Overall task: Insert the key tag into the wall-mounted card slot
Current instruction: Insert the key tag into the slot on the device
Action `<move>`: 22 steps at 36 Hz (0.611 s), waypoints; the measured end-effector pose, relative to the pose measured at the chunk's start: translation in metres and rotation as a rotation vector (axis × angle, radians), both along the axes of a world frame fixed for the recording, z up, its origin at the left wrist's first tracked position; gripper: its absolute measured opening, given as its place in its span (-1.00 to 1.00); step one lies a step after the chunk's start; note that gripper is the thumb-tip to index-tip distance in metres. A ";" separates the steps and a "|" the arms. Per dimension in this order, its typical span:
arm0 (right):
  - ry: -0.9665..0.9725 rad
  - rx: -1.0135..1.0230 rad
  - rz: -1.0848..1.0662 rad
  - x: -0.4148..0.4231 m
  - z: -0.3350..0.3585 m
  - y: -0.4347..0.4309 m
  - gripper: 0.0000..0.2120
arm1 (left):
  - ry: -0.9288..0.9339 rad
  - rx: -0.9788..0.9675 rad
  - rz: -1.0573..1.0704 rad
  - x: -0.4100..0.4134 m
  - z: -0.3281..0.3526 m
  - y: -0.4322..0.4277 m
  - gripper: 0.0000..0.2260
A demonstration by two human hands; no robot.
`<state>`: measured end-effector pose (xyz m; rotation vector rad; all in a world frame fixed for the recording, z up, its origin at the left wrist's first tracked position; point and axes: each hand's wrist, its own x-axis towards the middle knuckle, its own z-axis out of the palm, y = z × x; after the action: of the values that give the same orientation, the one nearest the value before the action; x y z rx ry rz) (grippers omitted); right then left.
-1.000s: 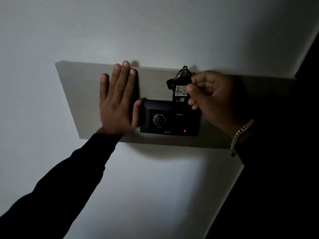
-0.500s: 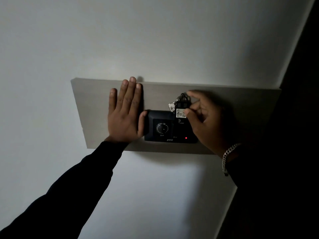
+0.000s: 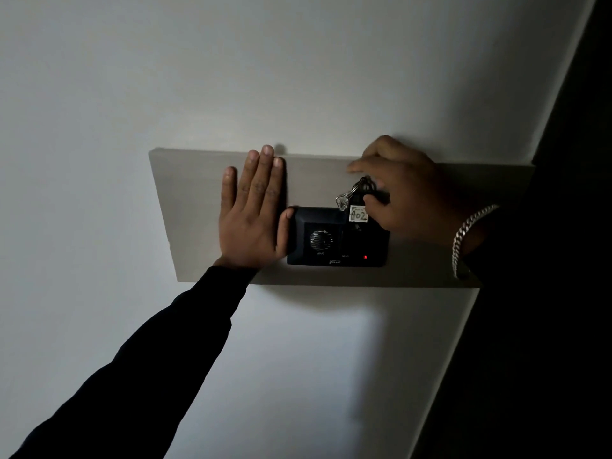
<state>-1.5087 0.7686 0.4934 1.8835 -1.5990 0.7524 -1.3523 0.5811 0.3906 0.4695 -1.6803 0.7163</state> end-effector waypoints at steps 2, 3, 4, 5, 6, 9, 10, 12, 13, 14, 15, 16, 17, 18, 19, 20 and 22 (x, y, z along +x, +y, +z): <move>0.035 0.021 -0.019 0.000 0.003 -0.002 -0.71 | 0.000 0.001 -0.001 0.000 0.000 0.000 -0.45; 0.050 0.026 -0.026 0.000 0.004 -0.003 -0.74 | 0.001 0.002 0.001 0.000 0.001 0.000 -0.45; 0.062 0.028 -0.028 0.000 0.006 -0.003 -0.77 | 0.002 0.002 0.002 0.000 0.001 0.000 -0.45; 0.069 0.025 -0.022 0.000 0.008 -0.004 -0.81 | 0.002 0.004 0.002 0.000 0.001 0.000 -0.45; 0.070 0.020 -0.009 0.000 0.009 -0.004 -0.85 | 0.001 0.006 0.001 0.000 0.001 0.000 -0.45; 0.029 -0.006 0.044 -0.002 0.013 -0.003 -0.88 | -0.004 0.008 -0.001 0.000 0.001 0.001 -0.44; 0.005 -0.021 0.060 -0.002 0.013 -0.003 -0.87 | -0.005 0.009 0.000 0.000 0.001 0.001 -0.44; -0.062 -0.058 0.093 -0.003 0.012 -0.003 -0.82 | -0.008 0.012 0.000 0.000 0.001 0.001 -0.45; -0.100 -0.077 0.108 -0.003 0.010 -0.004 -0.81 | -0.008 0.014 -0.001 0.000 0.001 0.001 -0.45; -0.137 -0.096 0.113 -0.004 0.009 -0.004 -0.80 | -0.006 0.014 -0.002 0.000 0.001 0.001 -0.45; -0.167 -0.113 0.111 -0.004 0.007 -0.005 -0.81 | -0.004 0.014 -0.003 0.000 0.001 0.001 -0.45; -0.192 -0.126 0.107 -0.005 0.005 -0.005 -0.83 | -0.003 0.012 -0.003 0.000 0.001 0.001 -0.45; -0.214 -0.132 0.107 -0.006 0.003 -0.006 -0.84 | -0.002 0.008 -0.001 0.000 0.001 0.000 -0.45; -0.235 -0.130 0.111 -0.007 0.002 -0.005 -0.85 | -0.001 0.004 0.001 0.000 0.001 0.000 -0.45; -0.251 -0.122 0.118 -0.008 0.002 -0.005 -0.86 | 0.000 -0.001 0.004 0.000 0.001 0.000 -0.44; -0.258 -0.109 0.123 -0.009 0.002 -0.005 -0.88 | 0.001 -0.004 0.005 -0.001 0.001 0.000 -0.44; -0.247 -0.080 0.129 -0.012 0.003 -0.004 -0.92 | 0.003 -0.006 0.005 -0.001 0.001 0.001 -0.44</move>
<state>-1.5206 0.7645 0.4962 1.9085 -1.5754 1.1256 -1.3533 0.5816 0.3915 0.4707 -1.6744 0.7233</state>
